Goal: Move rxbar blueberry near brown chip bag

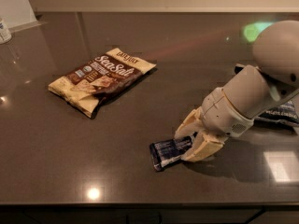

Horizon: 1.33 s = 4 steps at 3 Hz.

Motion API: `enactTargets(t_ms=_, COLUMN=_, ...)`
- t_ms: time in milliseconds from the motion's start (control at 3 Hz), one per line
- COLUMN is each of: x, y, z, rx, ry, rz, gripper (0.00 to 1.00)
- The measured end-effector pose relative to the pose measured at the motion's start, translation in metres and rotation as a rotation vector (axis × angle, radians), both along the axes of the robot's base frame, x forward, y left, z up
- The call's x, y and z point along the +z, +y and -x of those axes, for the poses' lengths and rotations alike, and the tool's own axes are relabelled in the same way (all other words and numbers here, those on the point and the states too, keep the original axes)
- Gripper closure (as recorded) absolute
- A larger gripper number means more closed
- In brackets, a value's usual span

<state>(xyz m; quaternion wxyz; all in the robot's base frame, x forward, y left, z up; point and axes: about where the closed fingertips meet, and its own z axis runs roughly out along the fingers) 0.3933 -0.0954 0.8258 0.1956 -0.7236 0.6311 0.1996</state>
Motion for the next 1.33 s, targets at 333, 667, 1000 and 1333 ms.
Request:
enactTargets(t_ms=333, x=0.000, y=0.000, z=0.000, rx=0.000, ry=0.000, rz=0.000, gripper=1.00)
enactTargets(t_ms=667, x=0.025, y=0.012, z=-0.026, rx=-0.047, ry=-0.032, rz=-0.014, gripper=1.00)
enactTargets(t_ms=1000, x=0.051, y=0.031, z=-0.069, rx=-0.113, ry=-0.070, rz=-0.036, gripper=1.00)
enactTargets(t_ms=1333, x=0.061, y=0.048, z=-0.105, rx=-0.153, ry=-0.092, rz=-0.041, gripper=1.00)
